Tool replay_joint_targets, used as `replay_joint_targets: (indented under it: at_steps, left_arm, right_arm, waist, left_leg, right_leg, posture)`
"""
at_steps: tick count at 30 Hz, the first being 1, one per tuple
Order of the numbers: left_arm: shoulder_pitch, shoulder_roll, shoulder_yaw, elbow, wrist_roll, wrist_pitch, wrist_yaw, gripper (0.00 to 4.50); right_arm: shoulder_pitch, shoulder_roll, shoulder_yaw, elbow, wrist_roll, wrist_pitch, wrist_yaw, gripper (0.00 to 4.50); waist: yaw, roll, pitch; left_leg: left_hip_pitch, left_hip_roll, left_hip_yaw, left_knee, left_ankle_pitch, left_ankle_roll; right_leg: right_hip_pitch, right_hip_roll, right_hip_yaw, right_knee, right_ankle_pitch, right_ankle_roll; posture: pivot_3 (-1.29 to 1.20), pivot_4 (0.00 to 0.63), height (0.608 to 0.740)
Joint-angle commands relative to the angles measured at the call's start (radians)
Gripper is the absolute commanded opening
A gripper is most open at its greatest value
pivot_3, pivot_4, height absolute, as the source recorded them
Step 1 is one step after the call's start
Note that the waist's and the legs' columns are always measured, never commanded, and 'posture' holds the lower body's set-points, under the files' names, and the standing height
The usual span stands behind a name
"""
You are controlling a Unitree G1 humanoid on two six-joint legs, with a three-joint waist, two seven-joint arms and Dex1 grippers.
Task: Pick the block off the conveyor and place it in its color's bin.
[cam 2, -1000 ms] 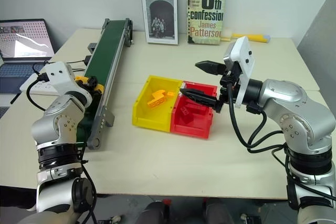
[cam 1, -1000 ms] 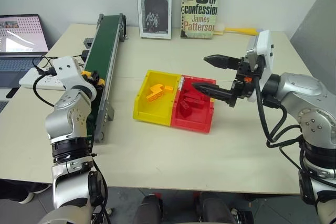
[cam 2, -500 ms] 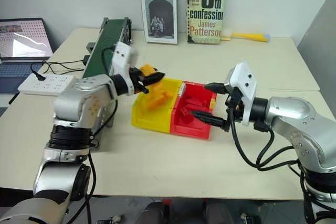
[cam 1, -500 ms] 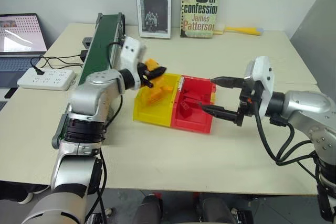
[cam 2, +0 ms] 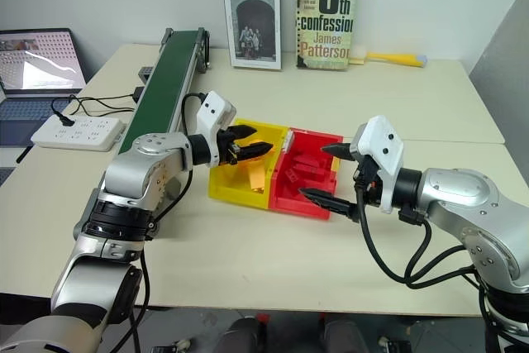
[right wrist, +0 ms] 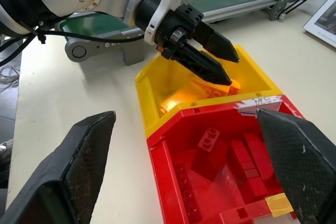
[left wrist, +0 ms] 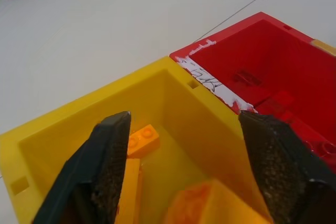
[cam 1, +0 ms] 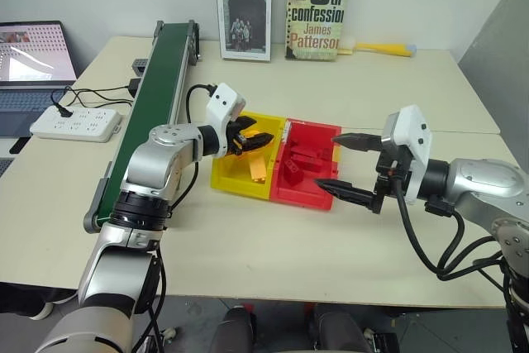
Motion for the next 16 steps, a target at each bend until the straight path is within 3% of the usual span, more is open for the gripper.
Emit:
replay_joint_targets:
  at_steps: [1, 3, 12, 16]
  left_arm:
    - [-0.022, 0.023, 0.042, -0.024, -0.002, -0.017, -0.011, 4.38]
    - [-0.016, 0.045, 0.054, -0.042, -0.008, -0.008, -0.024, 4.46]
    - [0.069, 0.33, 0.151, -0.226, -0.099, 0.058, -0.232, 4.46]
    - [0.109, 0.397, 0.17, -0.284, -0.147, 0.102, -0.295, 4.46]
  right_arm:
    - [-0.012, -0.007, -0.024, -0.009, 0.014, -0.014, -0.002, 4.5]
    - [-0.013, -0.014, -0.026, 0.003, 0.008, -0.02, 0.009, 4.5]
    - [-0.106, -0.108, 0.009, 0.236, -0.106, -0.151, 0.183, 4.5]
    - [-0.135, -0.104, 0.041, 0.316, -0.152, -0.207, 0.234, 4.5]
  waist:
    - [0.0, 0.0, 0.0]
    - [0.0, 0.0, 0.0]
    - [-0.008, 0.002, 0.001]
    - [-0.007, 0.002, 0.001]
  left_leg:
    - [0.0, 0.0, 0.0, 0.0, 0.0, 0.0]
    - [0.0, 0.0, 0.0, 0.0, 0.0, 0.0]
    - [0.001, 0.001, 0.0, -0.001, -0.001, 0.001]
    - [0.001, 0.0, 0.0, 0.0, -0.001, 0.003]
  right_leg:
    - [0.0, 0.0, 0.0, 0.0, 0.0, 0.0]
    - [0.0, 0.0, 0.0, 0.0, 0.0, 0.0]
    - [0.001, 0.0, -0.003, -0.001, 0.0, 0.0]
    - [0.005, 0.0, -0.005, -0.005, 0.0, 0.0]
  posture:
    - [0.0, 0.15, 0.74]
    - [0.0, 0.15, 0.74]
    - [0.0, 0.15, 0.74]
    - [0.0, 0.15, 0.74]
